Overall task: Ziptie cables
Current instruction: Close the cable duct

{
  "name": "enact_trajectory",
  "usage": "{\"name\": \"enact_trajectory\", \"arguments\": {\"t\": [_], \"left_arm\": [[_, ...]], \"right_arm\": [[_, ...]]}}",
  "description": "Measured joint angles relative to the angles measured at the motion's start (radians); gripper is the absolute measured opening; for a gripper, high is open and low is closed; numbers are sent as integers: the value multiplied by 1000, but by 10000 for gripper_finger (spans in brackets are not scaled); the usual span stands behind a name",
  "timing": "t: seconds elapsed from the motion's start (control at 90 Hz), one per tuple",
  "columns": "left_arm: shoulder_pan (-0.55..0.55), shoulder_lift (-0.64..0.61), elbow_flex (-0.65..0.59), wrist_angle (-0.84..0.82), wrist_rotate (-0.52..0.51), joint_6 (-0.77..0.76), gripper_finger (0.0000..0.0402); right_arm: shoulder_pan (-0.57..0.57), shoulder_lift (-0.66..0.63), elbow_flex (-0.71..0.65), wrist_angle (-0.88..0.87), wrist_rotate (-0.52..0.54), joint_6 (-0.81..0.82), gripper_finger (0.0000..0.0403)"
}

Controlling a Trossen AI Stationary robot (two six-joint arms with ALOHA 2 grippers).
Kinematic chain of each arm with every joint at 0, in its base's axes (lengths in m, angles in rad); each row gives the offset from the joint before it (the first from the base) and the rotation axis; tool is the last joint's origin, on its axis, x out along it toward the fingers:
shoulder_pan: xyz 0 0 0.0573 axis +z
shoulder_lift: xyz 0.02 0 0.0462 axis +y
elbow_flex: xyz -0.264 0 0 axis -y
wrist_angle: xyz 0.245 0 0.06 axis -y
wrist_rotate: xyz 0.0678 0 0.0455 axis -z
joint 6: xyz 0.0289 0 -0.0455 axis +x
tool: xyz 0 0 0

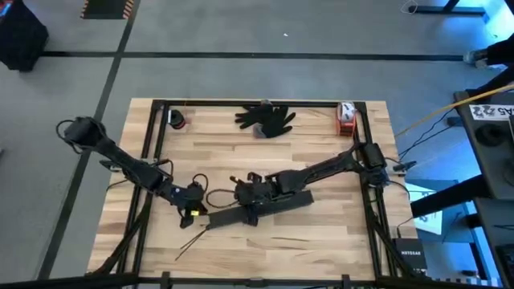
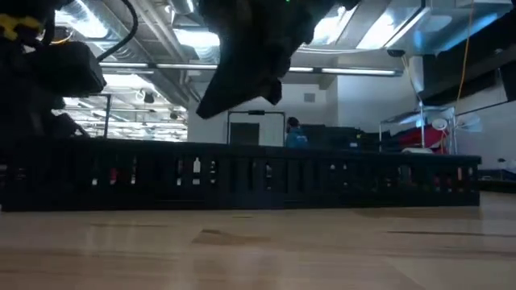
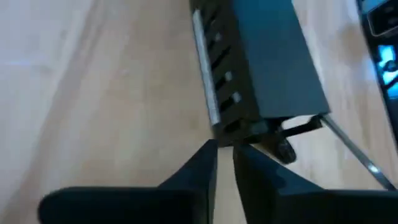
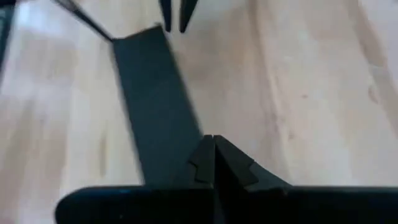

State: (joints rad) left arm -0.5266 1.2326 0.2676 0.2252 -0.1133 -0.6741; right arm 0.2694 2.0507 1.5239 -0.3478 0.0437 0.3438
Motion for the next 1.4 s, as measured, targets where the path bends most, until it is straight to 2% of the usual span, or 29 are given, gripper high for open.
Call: {"name": "enact_trajectory", "arguments": {"t": [0.322, 0.511, 0.733, 1.078, 1.4], "left_arm": [[-29, 85, 0, 35, -3, 23, 25], [-37, 150, 0, 128, -7, 26, 25], [-37, 200, 0, 163, -29, -2, 25], [-35, 206, 0, 195, -43, 20, 25], [-35, 206, 1, 184, -46, -7, 25]], "right_arm": [[18, 63, -16, 13, 48, -9, 1], [19, 80, -15, 15, 94, -9, 1], [20, 88, -16, 21, 95, 14, 1], [19, 107, -18, 101, 104, 15, 1], [18, 92, -16, 25, 105, 24, 1]]}}
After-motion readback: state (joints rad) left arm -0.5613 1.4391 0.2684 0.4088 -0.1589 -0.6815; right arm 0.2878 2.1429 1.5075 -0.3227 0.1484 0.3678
